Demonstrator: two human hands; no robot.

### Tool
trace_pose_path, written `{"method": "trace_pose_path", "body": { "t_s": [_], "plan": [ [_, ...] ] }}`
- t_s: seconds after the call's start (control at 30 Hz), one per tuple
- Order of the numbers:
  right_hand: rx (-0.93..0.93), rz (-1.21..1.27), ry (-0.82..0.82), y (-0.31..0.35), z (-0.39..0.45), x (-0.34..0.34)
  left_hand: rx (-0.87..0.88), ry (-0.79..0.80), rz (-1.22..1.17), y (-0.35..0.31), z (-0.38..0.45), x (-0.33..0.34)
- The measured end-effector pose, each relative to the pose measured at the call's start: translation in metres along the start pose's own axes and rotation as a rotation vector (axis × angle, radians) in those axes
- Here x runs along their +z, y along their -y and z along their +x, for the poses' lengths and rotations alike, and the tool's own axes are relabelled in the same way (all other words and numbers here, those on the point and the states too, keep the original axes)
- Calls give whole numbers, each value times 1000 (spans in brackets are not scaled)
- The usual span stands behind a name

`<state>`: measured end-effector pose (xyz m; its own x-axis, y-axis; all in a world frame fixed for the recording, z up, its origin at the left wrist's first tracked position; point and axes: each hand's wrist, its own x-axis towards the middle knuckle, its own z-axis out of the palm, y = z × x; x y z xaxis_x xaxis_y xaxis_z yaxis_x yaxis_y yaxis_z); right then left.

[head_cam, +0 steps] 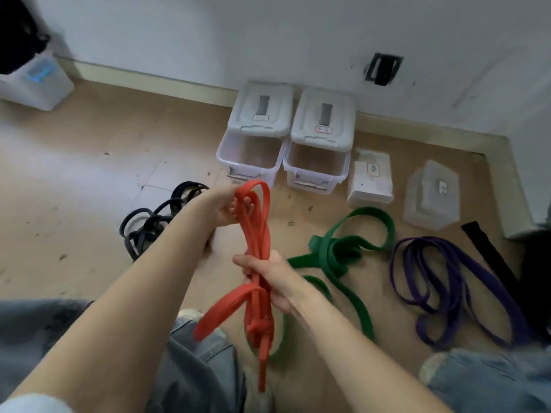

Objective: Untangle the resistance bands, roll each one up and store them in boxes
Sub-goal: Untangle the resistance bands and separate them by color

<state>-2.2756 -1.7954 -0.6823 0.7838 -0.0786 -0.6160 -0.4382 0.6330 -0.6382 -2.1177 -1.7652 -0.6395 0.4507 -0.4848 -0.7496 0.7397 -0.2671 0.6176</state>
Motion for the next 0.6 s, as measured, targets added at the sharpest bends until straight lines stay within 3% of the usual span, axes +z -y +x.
{"method": "trace_pose_path", "body": {
  "t_s": [0.1,0.17,0.23,0.37,0.53,0.6],
  "plan": [
    [6,124,-211,-24,53,17,1,-62,244,-4,41,-12],
    [14,175,-317,-31,90,18,54,-220,497,-1,71,-25],
    [22,13,-415,-36,122,7,73,-379,642,12,92,-42],
    [213,-613,-566,-47,153,-23,-220,-274,779,71,110,-64],
    [165,-799,-605,-57,156,-31,-35,-335,896,115,122,-60],
    [182,-933,-539,-59,150,-29,38,-307,863,119,120,-60]
  ]
}}
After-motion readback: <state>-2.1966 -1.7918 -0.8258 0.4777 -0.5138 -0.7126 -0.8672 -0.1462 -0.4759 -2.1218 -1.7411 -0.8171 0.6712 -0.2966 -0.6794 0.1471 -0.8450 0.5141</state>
